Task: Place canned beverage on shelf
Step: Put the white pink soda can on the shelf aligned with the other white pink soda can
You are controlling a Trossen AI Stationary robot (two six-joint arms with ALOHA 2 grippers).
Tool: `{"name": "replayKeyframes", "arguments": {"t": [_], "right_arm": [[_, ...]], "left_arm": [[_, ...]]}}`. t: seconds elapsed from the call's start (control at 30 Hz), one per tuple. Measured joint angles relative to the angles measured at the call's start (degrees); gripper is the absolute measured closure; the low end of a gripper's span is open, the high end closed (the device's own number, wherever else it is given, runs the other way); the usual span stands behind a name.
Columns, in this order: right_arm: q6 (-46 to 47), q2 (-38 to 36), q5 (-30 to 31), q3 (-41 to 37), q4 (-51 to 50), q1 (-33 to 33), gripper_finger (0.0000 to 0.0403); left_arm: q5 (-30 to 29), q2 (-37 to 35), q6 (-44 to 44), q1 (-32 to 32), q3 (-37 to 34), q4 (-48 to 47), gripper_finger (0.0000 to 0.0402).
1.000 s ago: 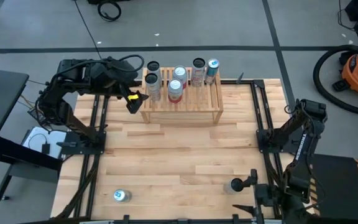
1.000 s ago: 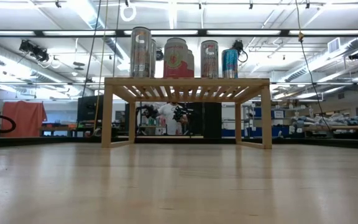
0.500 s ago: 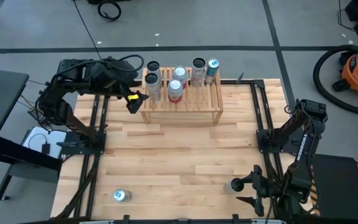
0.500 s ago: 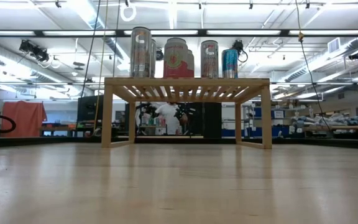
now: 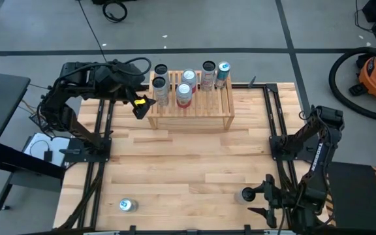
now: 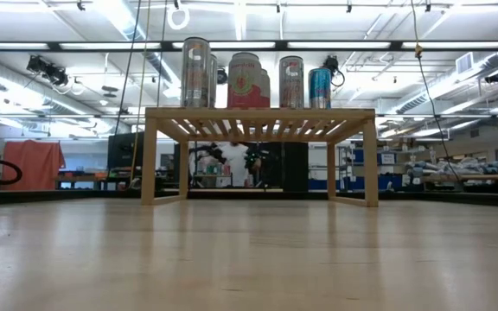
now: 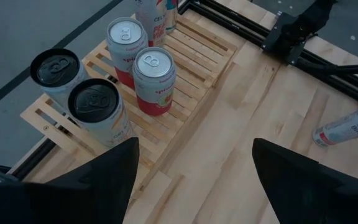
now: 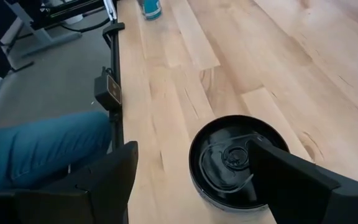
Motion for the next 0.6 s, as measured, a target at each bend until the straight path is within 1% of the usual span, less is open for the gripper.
{"name": "replayKeyframes", "arguments": {"t": [0.13,0.27,0.6], "right_arm": [[-1.82,-0.81,1.49,-0.27,0.93,0.03,0.0085],[-3.97,-2.96,-0.32,-0.33,2.75,0.04,0.0085],[-3.55,-3.97,0.02,-0.35,-2.60,-0.35,0.0085]], "left_arm": [[0.02,0.00,0.00,-0.02,0.00,0.00,0.0086],[0.00,0.00,0.01,-0.02,0.00,0.00,0.0086],[0.00,0.02,0.02,0.00,0.00,0.00,0.0086]]}}
